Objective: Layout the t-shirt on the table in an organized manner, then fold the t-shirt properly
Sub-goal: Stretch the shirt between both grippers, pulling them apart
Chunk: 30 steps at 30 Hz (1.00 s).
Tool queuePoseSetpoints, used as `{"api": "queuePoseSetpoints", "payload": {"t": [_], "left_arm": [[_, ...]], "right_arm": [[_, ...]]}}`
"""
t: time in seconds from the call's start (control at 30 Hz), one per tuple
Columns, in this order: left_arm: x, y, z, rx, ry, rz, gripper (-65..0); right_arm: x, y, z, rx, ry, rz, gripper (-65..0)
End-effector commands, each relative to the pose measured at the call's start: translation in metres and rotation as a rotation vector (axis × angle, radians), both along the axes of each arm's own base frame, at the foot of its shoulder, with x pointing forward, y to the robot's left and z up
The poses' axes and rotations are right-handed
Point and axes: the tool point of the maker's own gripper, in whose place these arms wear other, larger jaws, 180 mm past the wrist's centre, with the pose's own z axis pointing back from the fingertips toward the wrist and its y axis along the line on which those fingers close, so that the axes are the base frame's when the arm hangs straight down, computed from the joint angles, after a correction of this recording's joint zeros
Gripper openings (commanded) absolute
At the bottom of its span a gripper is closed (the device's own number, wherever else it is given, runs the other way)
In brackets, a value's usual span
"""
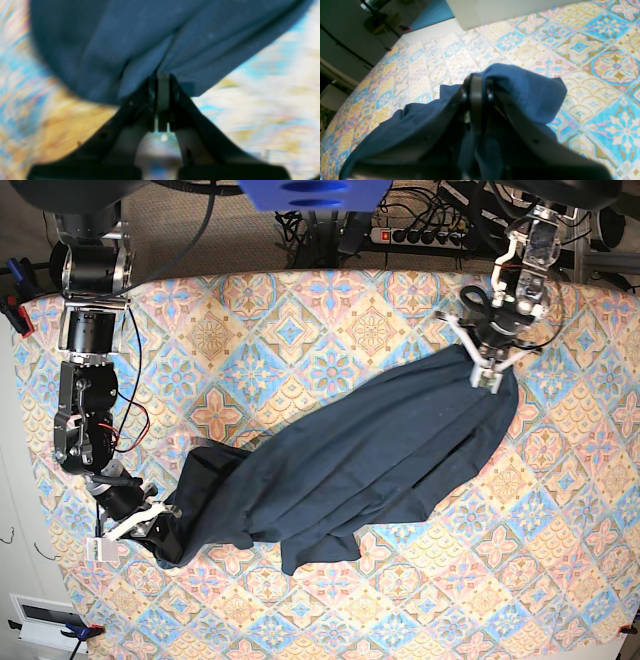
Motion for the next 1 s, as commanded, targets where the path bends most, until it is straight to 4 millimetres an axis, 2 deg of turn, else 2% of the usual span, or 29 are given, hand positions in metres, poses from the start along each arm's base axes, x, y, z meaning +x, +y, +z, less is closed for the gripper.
{"api": "queuePoseSetpoints", "payload": {"t": [0.0, 0.1, 0.27, 0.33, 0.47, 0.6, 0.7, 0.77, 0.87, 0.97], "left_arm": [[0.014, 0.012, 0.017, 0.02, -0.071, 0.019, -65.0], [0.032, 0.02, 0.055, 0.004, -0.206, 0.045, -65.0], [0.049, 0.035, 0.111, -0.065, -0.362, 0.118, -65.0], [0.053, 0.042, 0.134, -0.114, -0.423, 0.153, -65.0], [0.059, 0.068, 0.167, -0.203, -0.52, 0.25, -65.0], [0.072, 0.085, 0.198, -0.255, -0.621, 0.298, -65.0], [0.077, 0.101, 0.205, -0.249, -0.65, 0.34, -65.0], [0.083, 0.113, 0.201, -0.256, -0.651, 0.378, -65.0], [0.092, 0.139, 0.178, -0.28, -0.608, 0.47, -65.0], [0.098, 0.162, 0.145, -0.316, -0.537, 0.567, -60.9]], "right_arm": [[0.007, -0.006, 0.03, 0.016, -0.083, -0.007, -64.3], [0.007, -0.004, 0.034, 0.013, -0.096, -0.002, -64.3], [0.006, -0.003, 0.038, 0.011, -0.106, 0.001, -64.3], [0.004, -0.008, 0.043, 0.013, -0.121, -0.013, -64.3], [-0.006, -0.025, 0.035, 0.027, -0.112, -0.057, -64.3], [-0.011, -0.027, 0.032, 0.027, -0.115, -0.051, -64.3], [-0.015, -0.032, 0.028, 0.03, -0.108, -0.066, -64.3], [-0.016, -0.034, 0.036, 0.028, -0.129, -0.07, -64.3], [-0.02, -0.036, 0.035, 0.012, -0.129, -0.069, -64.3], [-0.023, -0.039, 0.031, 0.004, -0.117, -0.07, -64.3]]}}
